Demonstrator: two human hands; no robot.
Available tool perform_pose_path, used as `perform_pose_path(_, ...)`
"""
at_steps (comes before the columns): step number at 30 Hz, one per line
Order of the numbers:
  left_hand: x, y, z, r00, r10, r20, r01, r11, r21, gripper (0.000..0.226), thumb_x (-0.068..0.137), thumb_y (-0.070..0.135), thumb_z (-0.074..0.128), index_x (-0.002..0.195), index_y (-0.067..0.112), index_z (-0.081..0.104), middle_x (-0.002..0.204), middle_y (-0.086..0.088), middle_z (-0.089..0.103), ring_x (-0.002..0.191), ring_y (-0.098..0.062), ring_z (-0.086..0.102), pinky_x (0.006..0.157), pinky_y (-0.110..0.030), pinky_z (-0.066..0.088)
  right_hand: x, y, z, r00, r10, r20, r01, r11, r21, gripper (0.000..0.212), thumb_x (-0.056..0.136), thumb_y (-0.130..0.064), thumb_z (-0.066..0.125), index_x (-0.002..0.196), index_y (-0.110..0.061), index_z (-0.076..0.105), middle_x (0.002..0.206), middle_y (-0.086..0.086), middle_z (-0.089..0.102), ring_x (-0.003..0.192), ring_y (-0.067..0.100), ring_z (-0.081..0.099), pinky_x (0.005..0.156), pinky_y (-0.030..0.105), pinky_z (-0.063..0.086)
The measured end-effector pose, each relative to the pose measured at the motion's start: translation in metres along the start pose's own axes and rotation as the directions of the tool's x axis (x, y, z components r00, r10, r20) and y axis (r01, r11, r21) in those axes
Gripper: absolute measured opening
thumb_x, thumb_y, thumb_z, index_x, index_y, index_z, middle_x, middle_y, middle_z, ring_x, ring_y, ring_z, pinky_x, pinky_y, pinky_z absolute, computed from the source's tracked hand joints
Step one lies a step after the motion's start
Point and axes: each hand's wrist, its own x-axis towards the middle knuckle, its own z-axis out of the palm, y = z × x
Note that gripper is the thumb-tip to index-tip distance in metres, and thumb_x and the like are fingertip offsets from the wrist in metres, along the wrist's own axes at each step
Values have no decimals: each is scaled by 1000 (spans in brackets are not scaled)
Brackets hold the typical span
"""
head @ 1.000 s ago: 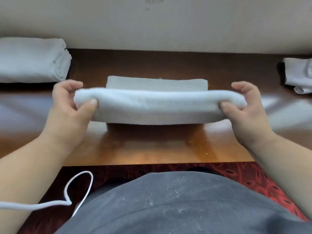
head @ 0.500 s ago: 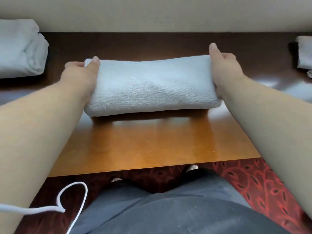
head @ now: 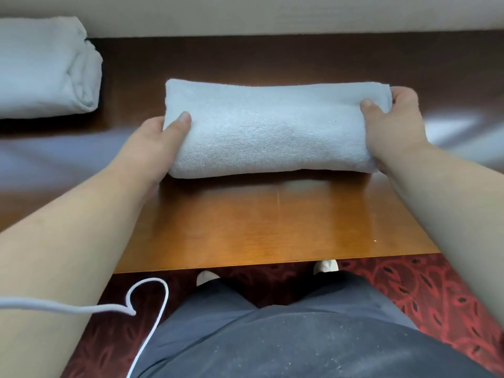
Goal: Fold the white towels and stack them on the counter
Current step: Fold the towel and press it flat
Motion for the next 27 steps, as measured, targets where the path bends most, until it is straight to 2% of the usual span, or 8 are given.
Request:
perform_pose_path(5,15,2,10,987,-63,-149,92,976,196,47,88,73,33,107,34,51,86,16,49,80,-15,51,73,-31,35,0,-7,0,997,-82,12,83,989,-119,36,94,-47,46,128,-37,39,108,-10,55,97,18,55,85,37,46)
perform_pose_path(12,19,21,10,963,-185,-198,253,876,410,50,97,44,41,138,16,34,136,-15,48,113,-38,49,87,-39,35,9,-26,-2,996,39,-77,-41,999,-22,49,87,-57,53,128,-31,46,93,-18,52,82,2,53,75,28,43)
perform_pose_path(14,6,30,8,955,50,-292,97,880,465,64,88,28,51,145,25,23,149,-9,34,127,-33,38,101,-39,32,0,-31,-11,990,10,-137,1,996,85,55,84,-58,55,133,-33,44,108,-19,58,95,-3,57,85,25,48)
perform_pose_path(16,-3,47,14,854,455,-254,-241,778,580,75,81,17,48,148,33,20,158,-3,21,142,-25,21,115,-39,17,-16,-35,-14,952,-231,-203,245,968,51,55,90,-46,54,140,-26,42,133,-12,52,120,-1,51,104,22,41)
perform_pose_path(18,-2,66,35,748,663,2,-513,576,636,68,87,15,43,150,32,26,161,-4,19,147,-25,16,118,-44,15,-36,-43,-2,835,-543,-87,538,839,-78,50,97,-27,49,145,-15,43,145,-2,43,137,10,39,116,24,28)
perform_pose_path(21,5,71,68,813,502,296,-528,419,739,54,101,35,26,155,31,18,163,-6,16,150,-28,10,120,-53,7,-55,-61,33,671,-640,375,740,606,-291,45,102,-20,43,147,-17,45,157,3,37,149,21,24,122,39,18)
perform_pose_path(23,12,57,71,885,380,270,-420,399,815,59,98,51,16,155,34,11,163,-5,16,150,-28,7,118,-57,0,-54,-64,49,647,-535,544,763,451,-463,47,105,-29,34,152,-24,36,162,2,30,151,23,17,122,49,13)
perform_pose_path(27,20,45,60,947,289,141,-263,444,856,75,85,71,4,153,40,6,164,-5,12,150,-29,0,114,-64,-6,-38,-62,51,714,-398,577,700,411,-583,62,98,-57,22,156,-37,18,166,4,13,153,24,4,121,55,3)
